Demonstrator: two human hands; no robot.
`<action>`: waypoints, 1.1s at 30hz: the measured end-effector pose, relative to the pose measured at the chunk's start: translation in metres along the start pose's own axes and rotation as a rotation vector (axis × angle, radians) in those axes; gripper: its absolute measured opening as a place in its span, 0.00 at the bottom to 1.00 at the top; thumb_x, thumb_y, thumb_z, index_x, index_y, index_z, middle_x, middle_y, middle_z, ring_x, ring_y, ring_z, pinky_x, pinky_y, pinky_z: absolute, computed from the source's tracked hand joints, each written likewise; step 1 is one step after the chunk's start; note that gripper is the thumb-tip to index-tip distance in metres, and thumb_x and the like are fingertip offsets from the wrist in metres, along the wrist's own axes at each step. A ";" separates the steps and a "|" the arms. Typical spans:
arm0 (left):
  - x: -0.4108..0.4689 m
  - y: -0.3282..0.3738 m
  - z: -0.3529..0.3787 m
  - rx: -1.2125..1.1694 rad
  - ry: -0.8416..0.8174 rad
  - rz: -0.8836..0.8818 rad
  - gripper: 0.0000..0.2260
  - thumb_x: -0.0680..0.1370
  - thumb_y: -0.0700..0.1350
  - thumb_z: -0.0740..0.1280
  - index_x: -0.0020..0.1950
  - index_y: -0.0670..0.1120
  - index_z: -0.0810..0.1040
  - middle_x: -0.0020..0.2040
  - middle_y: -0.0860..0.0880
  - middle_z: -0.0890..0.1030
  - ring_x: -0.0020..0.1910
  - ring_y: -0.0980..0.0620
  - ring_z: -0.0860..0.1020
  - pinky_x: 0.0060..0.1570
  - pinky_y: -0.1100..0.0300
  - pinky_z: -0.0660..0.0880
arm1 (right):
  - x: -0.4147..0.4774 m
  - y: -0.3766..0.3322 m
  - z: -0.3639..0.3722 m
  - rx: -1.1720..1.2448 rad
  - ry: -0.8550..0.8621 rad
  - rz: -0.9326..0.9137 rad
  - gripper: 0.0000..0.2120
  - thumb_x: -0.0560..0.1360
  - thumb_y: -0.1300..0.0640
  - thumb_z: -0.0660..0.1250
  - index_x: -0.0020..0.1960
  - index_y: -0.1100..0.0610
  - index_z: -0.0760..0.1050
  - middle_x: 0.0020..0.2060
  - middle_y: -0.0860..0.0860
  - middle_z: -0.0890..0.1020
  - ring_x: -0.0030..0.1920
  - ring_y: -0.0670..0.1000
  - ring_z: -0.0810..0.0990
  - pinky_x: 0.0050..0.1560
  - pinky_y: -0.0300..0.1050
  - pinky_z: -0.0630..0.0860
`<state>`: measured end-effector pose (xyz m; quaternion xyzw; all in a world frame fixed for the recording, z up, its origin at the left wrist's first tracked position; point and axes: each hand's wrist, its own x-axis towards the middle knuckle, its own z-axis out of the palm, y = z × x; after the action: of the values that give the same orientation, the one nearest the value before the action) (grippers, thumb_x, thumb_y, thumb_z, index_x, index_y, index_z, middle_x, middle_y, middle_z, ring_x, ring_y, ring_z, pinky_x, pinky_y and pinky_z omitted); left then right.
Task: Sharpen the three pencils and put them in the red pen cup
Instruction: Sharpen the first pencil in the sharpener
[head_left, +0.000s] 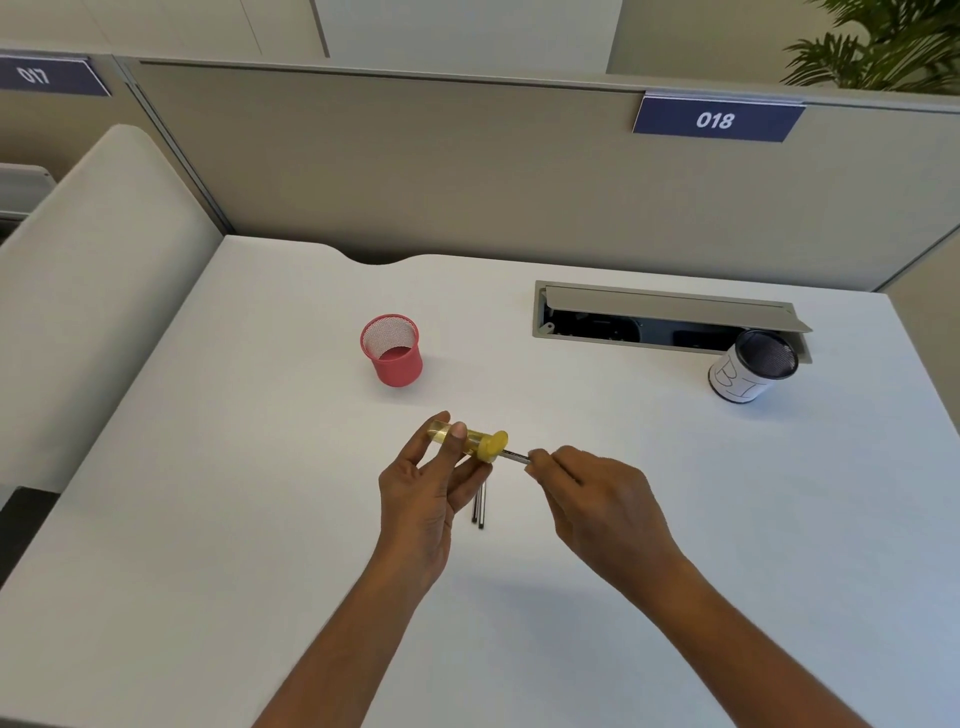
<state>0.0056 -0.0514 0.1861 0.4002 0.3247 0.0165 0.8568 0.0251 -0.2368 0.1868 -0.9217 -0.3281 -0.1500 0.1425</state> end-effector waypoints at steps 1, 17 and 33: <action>0.000 0.000 -0.001 0.006 -0.002 0.012 0.17 0.79 0.40 0.72 0.67 0.43 0.79 0.55 0.37 0.87 0.51 0.40 0.88 0.53 0.50 0.85 | 0.002 -0.005 -0.002 0.060 -0.018 0.067 0.05 0.80 0.57 0.67 0.48 0.56 0.81 0.31 0.49 0.72 0.26 0.53 0.67 0.23 0.45 0.65; 0.001 0.014 -0.003 0.120 -0.046 0.114 0.12 0.78 0.39 0.72 0.62 0.42 0.82 0.51 0.36 0.87 0.51 0.36 0.87 0.55 0.45 0.84 | 0.010 -0.018 -0.001 0.225 -0.020 0.201 0.08 0.81 0.55 0.67 0.43 0.54 0.79 0.29 0.45 0.66 0.27 0.50 0.62 0.26 0.42 0.58; 0.003 0.014 0.002 0.087 0.010 0.089 0.13 0.78 0.39 0.73 0.62 0.40 0.82 0.50 0.36 0.87 0.48 0.38 0.88 0.52 0.47 0.85 | 0.014 -0.015 0.003 0.056 0.014 0.126 0.06 0.80 0.54 0.69 0.45 0.54 0.79 0.29 0.47 0.69 0.26 0.50 0.60 0.25 0.42 0.57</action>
<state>0.0123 -0.0421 0.1953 0.4510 0.3112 0.0422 0.8354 0.0262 -0.2172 0.1918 -0.9351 -0.2723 -0.1379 0.1799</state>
